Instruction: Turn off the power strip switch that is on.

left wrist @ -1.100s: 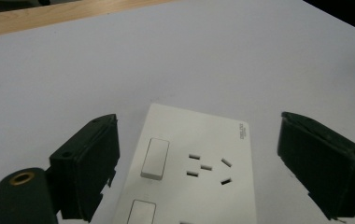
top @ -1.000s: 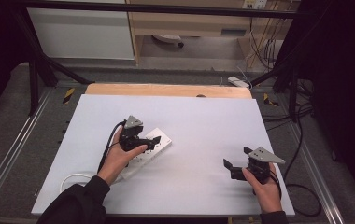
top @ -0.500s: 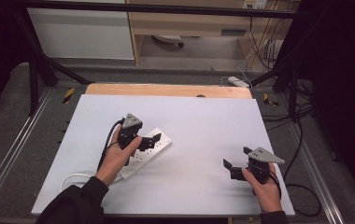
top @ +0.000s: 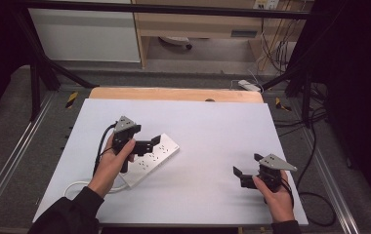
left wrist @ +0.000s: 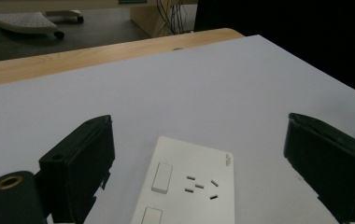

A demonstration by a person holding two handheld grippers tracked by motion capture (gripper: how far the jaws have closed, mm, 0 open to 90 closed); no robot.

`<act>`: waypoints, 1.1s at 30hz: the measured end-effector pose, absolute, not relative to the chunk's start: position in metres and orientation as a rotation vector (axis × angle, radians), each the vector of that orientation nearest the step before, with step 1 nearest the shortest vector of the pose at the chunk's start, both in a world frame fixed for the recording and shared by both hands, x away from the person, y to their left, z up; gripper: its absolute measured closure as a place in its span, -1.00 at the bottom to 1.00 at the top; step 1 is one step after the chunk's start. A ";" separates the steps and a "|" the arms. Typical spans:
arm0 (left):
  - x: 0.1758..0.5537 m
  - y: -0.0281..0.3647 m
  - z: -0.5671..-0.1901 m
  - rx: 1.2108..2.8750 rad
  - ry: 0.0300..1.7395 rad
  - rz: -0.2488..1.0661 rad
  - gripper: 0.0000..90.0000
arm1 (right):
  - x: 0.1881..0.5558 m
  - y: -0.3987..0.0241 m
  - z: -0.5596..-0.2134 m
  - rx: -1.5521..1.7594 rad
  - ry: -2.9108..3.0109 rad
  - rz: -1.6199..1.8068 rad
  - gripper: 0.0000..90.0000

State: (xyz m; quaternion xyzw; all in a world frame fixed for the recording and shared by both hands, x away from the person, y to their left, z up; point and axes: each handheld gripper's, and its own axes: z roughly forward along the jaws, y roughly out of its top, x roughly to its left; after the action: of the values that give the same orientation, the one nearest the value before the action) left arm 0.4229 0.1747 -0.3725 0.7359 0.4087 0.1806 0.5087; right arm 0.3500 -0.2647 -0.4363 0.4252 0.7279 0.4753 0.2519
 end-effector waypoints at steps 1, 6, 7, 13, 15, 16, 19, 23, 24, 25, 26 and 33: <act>0.422 0.176 -0.371 1.773 0.981 0.433 -0.80 | 0.350 -0.265 -0.436 1.156 1.980 1.293 -0.92; 0.414 0.184 -0.364 1.766 0.974 0.435 -0.81 | 0.350 -0.265 -0.436 1.153 1.981 1.292 -0.92; 0.412 0.185 -0.363 1.765 0.972 0.433 -0.81 | 0.350 -0.265 -0.436 1.153 1.982 1.292 -0.92; 0.401 0.192 -0.359 1.773 0.961 0.438 -0.82 | 0.350 -0.264 -0.436 1.157 1.986 1.292 -0.92; 0.397 0.195 -0.358 1.774 0.959 0.440 -0.82 | 0.350 -0.264 -0.436 1.156 1.987 1.291 -0.92; 0.395 0.197 -0.358 1.772 0.961 0.438 -0.82 | 0.350 -0.264 -0.436 1.157 1.987 1.291 -0.92; 0.390 0.202 -0.357 1.767 0.962 0.440 -0.82 | 0.350 -0.264 -0.436 1.155 1.989 1.288 -0.92; 0.384 0.210 -0.355 1.749 0.965 0.447 -0.82 | 0.350 -0.264 -0.437 1.154 1.989 1.285 -0.92; 0.382 0.212 -0.354 1.742 0.969 0.445 -0.82 | 0.350 -0.264 -0.437 1.155 1.989 1.287 -0.92; 0.381 0.214 -0.354 1.738 0.970 0.448 -0.82 | 0.350 -0.264 -0.437 1.154 1.989 1.285 -0.92; 0.379 0.216 -0.354 1.735 0.971 0.450 -0.82 | 0.350 -0.264 -0.437 1.152 1.991 1.282 -0.92; 0.368 0.233 -0.354 1.718 0.988 0.464 -0.82 | 0.350 -0.264 -0.437 1.153 1.993 1.281 -0.92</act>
State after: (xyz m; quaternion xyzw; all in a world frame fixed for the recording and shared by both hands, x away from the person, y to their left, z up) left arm 0.3683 0.2326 -0.3541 0.7182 0.4129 0.1939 0.5254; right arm 0.3502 -0.2638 -0.4370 0.4235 0.7322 0.4708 0.2507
